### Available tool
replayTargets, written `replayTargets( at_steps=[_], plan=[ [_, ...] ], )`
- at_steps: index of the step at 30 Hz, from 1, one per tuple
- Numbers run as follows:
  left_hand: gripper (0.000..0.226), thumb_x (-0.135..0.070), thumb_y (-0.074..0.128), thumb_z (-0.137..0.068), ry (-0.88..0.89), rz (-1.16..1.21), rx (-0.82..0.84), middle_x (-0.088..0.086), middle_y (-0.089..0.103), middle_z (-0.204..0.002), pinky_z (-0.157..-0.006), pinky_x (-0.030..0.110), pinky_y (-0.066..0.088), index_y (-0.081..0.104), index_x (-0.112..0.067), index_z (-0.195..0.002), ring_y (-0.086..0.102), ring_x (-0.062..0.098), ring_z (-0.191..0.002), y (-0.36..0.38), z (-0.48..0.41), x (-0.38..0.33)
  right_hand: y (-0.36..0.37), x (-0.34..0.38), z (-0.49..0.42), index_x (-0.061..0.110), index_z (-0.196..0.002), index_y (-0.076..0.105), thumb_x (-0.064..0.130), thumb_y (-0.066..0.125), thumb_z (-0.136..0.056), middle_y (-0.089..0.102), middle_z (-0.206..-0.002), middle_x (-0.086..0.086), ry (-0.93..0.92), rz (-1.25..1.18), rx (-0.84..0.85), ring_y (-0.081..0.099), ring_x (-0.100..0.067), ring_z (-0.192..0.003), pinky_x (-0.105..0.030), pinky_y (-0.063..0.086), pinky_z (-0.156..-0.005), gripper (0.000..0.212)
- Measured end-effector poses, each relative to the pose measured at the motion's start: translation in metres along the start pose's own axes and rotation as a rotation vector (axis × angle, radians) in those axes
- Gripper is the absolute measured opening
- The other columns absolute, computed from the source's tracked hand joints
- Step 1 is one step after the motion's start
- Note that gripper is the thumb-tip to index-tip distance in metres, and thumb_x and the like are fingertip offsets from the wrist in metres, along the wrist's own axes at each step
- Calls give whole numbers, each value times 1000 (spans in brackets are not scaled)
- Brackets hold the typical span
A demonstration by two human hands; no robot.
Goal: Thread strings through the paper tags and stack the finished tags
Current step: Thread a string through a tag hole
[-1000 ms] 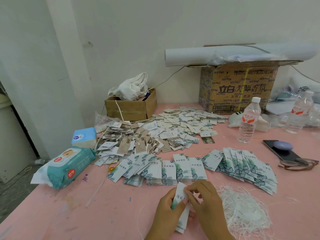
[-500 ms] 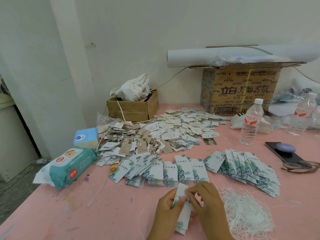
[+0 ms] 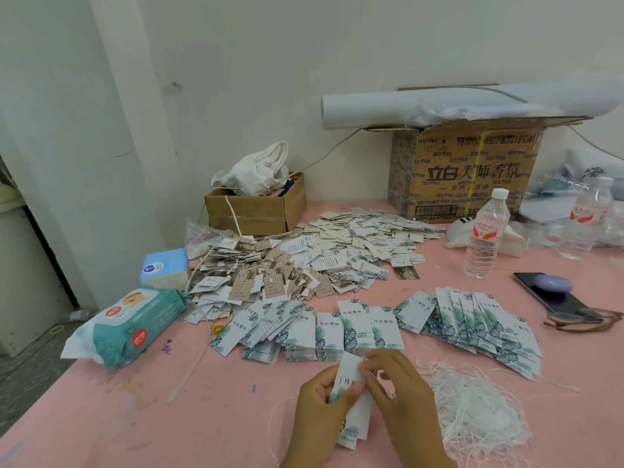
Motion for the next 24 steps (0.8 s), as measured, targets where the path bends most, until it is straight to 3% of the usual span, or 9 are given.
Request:
replayTargets(
  at_steps=[5, 13, 20, 24],
  plan=[
    [20, -5, 62, -91, -16, 8, 44, 14, 76, -93, -65, 29, 57, 74, -15, -103, 72, 23, -79, 6, 2, 1, -1, -1, -2, 16, -78, 70, -6, 79, -69, 62, -97, 15, 22, -53, 8, 56, 8, -83, -4, 43, -66, 26],
    [28, -25, 60, -86, 25, -28, 119, 15, 75, -98, -81, 45, 55, 71, -17, -110, 71, 31, -87, 15, 0, 1, -4, -25, 1, 34, -76, 71, -6, 77, -72, 65, -90, 14, 193, -276, -106, 60, -9, -77, -18, 46, -60, 40],
    [20, -9, 57, -94, 14, -16, 60, 16, 75, -94, -75, 38, 58, 70, -12, -109, 72, 30, -84, 8, -2, 4, -1, -21, 1, 33, -76, 72, -3, 78, -72, 64, -94, 16, 202, -300, -70, 62, -8, -88, -19, 50, -64, 36],
    [21, -11, 53, -97, 16, -21, 42, 16, 75, -94, -83, 52, 57, 72, -14, -107, 70, 33, -88, 7, -2, 4, -4, -20, 1, 22, -75, 72, -6, 76, -73, 64, -90, 14, 206, -282, -92, 62, -7, -85, -14, 49, -65, 28]
  ],
)
Point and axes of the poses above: each hand's wrist, its own z-axis away from the middle knuckle, its own y-axis out of the palm, x = y × z, the point moved 10 cm from there along -z, towards the middle knuckle
